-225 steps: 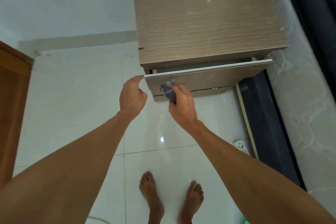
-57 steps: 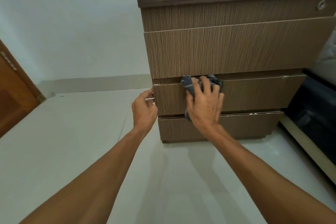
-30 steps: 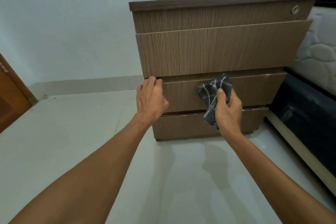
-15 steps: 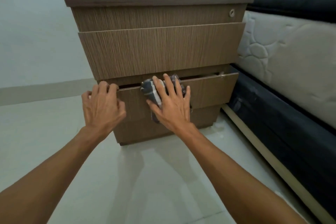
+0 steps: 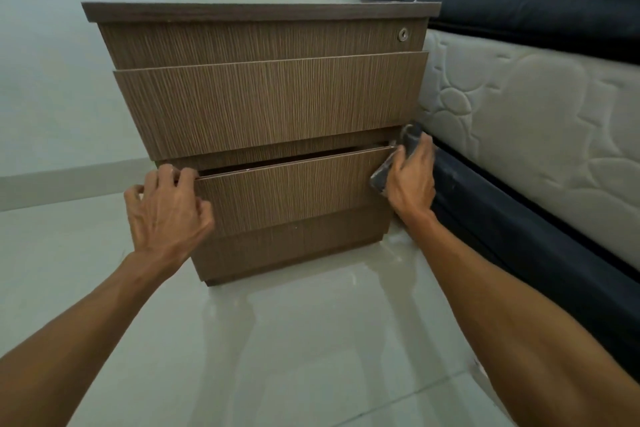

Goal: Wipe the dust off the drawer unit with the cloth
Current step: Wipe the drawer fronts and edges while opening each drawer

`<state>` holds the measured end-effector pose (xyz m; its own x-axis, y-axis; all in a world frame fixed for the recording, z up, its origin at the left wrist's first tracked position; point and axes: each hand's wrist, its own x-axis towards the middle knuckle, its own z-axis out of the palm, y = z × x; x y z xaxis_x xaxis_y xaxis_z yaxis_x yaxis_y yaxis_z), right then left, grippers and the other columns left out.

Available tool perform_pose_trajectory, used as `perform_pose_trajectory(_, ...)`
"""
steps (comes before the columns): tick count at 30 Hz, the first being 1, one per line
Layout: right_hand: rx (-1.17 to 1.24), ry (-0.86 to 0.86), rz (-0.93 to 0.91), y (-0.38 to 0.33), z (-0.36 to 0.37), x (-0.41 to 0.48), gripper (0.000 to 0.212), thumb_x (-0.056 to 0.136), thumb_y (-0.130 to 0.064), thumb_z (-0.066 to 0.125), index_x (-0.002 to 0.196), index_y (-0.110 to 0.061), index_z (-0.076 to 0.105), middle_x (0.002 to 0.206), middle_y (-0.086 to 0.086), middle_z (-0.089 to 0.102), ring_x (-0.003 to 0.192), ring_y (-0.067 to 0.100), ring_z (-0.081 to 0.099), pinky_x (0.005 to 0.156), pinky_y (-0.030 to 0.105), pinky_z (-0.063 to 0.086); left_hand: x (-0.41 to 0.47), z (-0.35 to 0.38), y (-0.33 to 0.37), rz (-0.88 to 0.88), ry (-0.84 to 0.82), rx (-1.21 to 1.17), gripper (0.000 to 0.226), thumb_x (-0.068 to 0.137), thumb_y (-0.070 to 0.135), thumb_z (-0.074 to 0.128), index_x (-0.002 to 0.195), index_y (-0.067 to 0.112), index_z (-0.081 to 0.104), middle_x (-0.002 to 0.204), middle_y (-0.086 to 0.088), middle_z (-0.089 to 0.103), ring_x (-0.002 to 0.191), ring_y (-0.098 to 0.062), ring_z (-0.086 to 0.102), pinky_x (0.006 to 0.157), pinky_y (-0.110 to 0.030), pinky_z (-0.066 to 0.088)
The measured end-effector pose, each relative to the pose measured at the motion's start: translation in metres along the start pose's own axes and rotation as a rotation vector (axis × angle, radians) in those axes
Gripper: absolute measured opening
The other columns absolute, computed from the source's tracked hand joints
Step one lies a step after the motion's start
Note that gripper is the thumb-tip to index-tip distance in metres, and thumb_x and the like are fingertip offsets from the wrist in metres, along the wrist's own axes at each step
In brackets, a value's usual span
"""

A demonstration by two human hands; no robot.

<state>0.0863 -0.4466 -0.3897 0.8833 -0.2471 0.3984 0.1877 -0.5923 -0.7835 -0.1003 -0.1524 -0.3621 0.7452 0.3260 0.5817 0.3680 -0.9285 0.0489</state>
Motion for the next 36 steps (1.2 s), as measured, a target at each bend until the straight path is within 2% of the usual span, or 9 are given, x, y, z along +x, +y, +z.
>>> perform_pose_trajectory(3,0.346,0.197,0.479,0.005,-0.011,0.004,0.043,0.105,-0.042,0.031,0.131,-0.013,0.049,0.107,0.005,0.064,0.081,0.013,0.061,0.068,0.027,0.046,0.000,-0.002,0.001,-0.003,-0.002,-0.004,0.032,0.077,0.019,0.062,0.105,0.004,0.056,0.100,-0.018,0.054,0.094,-0.035,0.051,0.084,-0.052,0.038)
perform_pose_trajectory(5,0.452,0.255,0.508,0.010,-0.013,0.004,0.040,0.106,-0.040,0.032,0.123,-0.012,0.053,0.100,0.003,0.064,0.076,0.008,0.060,0.061,0.021,0.045,0.000,-0.002,0.001,0.001,0.003,-0.005,0.034,0.077,0.018,0.062,0.107,0.003,0.057,0.101,-0.019,0.055,0.094,-0.036,0.051,0.084,-0.052,0.038)
perform_pose_trajectory(9,0.592,0.192,0.464,-0.017,0.003,-0.003,0.055,0.103,-0.050,0.028,0.146,-0.017,0.037,0.136,0.012,0.055,0.110,0.017,0.060,0.092,0.033,0.051,0.001,-0.002,0.002,0.001,-0.004,-0.021,0.037,0.075,0.015,0.061,0.110,0.003,0.058,0.102,-0.019,0.055,0.095,-0.036,0.051,0.085,-0.051,0.038)
perform_pose_trajectory(11,0.532,0.059,0.487,-0.041,0.020,-0.013,0.066,0.103,-0.053,0.023,0.158,-0.023,0.005,0.164,0.016,0.014,0.146,0.033,0.027,0.119,0.051,0.024,0.003,-0.004,0.002,-0.002,-0.021,-0.031,0.040,0.073,0.014,0.060,0.112,0.005,0.059,0.103,-0.017,0.055,0.097,-0.035,0.051,0.085,-0.049,0.038)
perform_pose_trajectory(16,0.547,-0.140,0.633,-0.086,0.062,-0.066,0.077,0.103,-0.048,0.026,0.152,-0.021,-0.026,0.162,0.012,-0.024,0.150,0.040,0.004,0.120,0.054,0.013,0.007,-0.012,-0.006,0.032,-0.072,-0.091,0.043,0.074,0.014,0.057,0.117,0.011,0.060,0.109,-0.011,0.057,0.101,-0.030,0.052,0.089,-0.043,0.038)
perform_pose_trajectory(21,0.954,-0.419,0.937,-0.128,0.086,-0.114,0.073,0.090,-0.045,0.044,0.149,-0.019,0.009,0.143,0.022,0.044,0.104,0.035,0.063,0.086,0.053,0.055,0.011,-0.017,-0.012,0.044,-0.100,-0.153,0.047,0.076,0.011,0.054,0.122,0.012,0.059,0.114,-0.009,0.058,0.104,-0.027,0.051,0.091,-0.043,0.041)
perform_pose_trajectory(25,1.095,-0.696,0.994,-0.151,0.064,-0.129,0.038,0.101,-0.018,0.034,0.132,0.003,0.045,0.125,0.027,0.061,0.111,0.043,0.062,0.088,0.064,0.050,0.013,-0.018,-0.015,0.020,-0.113,-0.245,0.046,0.076,0.007,0.052,0.120,0.014,0.061,0.109,-0.006,0.058,0.103,-0.025,0.050,0.090,-0.041,0.044)
perform_pose_trajectory(30,0.971,-0.438,0.665,-0.130,0.017,-0.115,0.031,0.102,-0.013,0.041,0.131,-0.006,0.050,0.110,0.016,0.068,0.090,0.026,0.067,0.079,0.040,0.056,0.010,-0.013,-0.022,-0.085,-0.063,-0.437,0.053,0.077,-0.001,0.050,0.128,0.013,0.055,0.118,-0.006,0.054,0.111,-0.022,0.049,0.093,-0.036,0.044)
perform_pose_trajectory(36,-0.048,-0.071,-0.140,-0.084,0.026,-0.092,0.071,0.099,-0.019,0.046,0.158,-0.015,0.006,0.160,0.015,0.018,0.140,0.038,0.025,0.112,0.048,0.028,-0.009,-0.001,-0.026,-0.538,-0.117,-0.935,0.049,0.082,-0.007,0.042,0.125,0.015,0.052,0.115,-0.003,0.059,0.106,-0.018,0.057,0.078,-0.025,0.047)
